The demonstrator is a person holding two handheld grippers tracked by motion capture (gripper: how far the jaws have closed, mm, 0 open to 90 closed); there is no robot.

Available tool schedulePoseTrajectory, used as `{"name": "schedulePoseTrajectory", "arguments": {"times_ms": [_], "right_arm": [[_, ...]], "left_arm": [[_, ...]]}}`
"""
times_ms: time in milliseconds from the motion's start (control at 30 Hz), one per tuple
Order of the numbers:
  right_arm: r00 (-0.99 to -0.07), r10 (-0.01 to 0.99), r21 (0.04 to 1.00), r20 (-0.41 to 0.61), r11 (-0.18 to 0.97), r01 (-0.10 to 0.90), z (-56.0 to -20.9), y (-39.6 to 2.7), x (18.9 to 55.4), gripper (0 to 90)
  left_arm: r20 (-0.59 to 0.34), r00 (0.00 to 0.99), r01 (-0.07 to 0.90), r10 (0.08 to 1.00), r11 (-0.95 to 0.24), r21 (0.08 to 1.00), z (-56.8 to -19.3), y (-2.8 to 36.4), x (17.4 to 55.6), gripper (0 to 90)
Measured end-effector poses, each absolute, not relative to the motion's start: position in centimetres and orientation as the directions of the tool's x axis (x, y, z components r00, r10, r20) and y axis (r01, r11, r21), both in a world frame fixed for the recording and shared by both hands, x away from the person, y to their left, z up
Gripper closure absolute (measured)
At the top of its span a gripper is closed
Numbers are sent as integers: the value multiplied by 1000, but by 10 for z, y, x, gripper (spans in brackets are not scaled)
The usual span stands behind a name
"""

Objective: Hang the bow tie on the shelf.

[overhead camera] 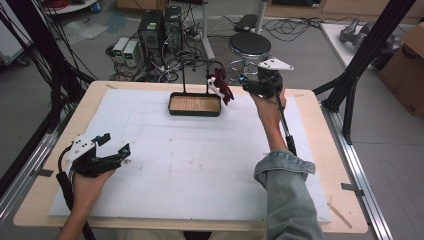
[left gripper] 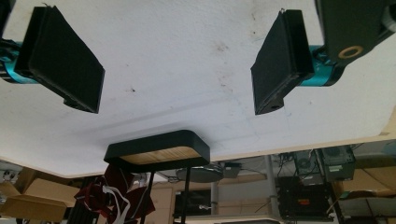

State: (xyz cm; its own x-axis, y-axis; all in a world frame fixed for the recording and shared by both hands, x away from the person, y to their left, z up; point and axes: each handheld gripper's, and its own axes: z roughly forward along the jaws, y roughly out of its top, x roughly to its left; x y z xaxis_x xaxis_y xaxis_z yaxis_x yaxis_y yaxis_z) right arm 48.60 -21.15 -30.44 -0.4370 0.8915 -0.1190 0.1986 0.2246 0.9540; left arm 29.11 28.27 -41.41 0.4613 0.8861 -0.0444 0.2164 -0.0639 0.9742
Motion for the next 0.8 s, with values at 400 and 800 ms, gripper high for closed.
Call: {"name": "schedulePoseTrajectory", "arguments": {"times_ms": [400, 800], "right_arm": [[-417, 906, 973, -79, 160, 165, -292, -245, 455, 176], [-398, 917, 982, -38, 107, 154, -285, -276, 420, 121]], "left_arm": [[-41, 461, 216, 886, -68, 974, -415, 283, 290, 175], [-40, 459, 226, 888, -73, 971, -417, 282, 293, 175]]}}
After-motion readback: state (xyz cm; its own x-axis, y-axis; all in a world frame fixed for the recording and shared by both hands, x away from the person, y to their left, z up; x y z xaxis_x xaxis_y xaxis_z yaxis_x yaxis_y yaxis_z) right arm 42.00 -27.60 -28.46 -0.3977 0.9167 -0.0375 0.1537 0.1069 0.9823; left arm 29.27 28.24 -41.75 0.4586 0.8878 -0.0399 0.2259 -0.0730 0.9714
